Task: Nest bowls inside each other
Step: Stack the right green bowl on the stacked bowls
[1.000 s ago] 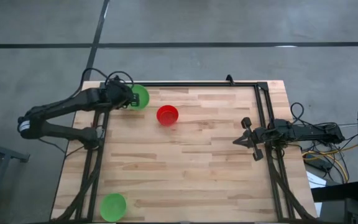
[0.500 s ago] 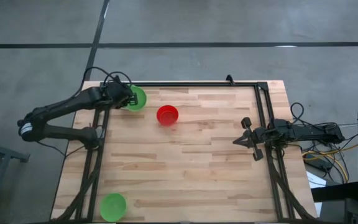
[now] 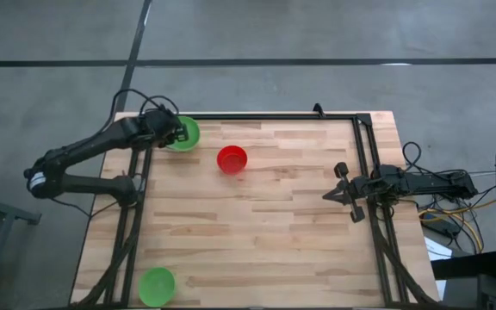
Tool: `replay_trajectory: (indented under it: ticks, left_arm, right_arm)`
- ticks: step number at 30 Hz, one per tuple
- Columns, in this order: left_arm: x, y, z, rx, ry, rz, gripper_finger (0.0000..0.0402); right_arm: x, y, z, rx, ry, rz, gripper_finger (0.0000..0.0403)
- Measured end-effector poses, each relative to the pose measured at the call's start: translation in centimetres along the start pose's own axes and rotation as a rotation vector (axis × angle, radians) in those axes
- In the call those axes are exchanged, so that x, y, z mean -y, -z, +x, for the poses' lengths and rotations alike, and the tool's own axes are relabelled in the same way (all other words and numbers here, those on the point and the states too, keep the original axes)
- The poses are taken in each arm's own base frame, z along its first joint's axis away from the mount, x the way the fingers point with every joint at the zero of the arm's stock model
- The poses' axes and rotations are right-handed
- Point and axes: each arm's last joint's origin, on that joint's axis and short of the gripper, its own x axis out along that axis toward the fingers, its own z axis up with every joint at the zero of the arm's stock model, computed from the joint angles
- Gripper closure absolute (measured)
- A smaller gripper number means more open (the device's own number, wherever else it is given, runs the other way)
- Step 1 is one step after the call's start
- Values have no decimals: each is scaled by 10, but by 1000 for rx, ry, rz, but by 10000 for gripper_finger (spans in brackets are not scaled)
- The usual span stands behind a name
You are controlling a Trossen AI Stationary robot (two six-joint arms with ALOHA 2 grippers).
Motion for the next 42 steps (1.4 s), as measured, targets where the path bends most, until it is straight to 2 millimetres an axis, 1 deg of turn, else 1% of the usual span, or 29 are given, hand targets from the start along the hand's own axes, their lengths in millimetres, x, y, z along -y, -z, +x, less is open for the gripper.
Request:
replay_trajectory:
  ticks: [7, 16, 24, 34, 42]
  left_arm:
    - [-5, -6, 3, -23, -20, -40, 381]
    - [-10, -10, 7, -24, -56, -67, 388]
    - [-18, -9, 18, -59, -91, -97, 389]
    - [-24, -12, 34, -81, -71, -152, 389]
    - [-29, -19, 39, -64, -73, -205, 389]
  right_arm:
    - [0, 0, 0, 0, 0, 0, 394]
    - [0, 0, 0, 0, 0, 0, 394]
    - [0, 0, 0, 0, 0, 0, 394]
    - [0, 0, 0, 0, 0, 0, 394]
    - [0, 0, 0, 0, 0, 0, 394]
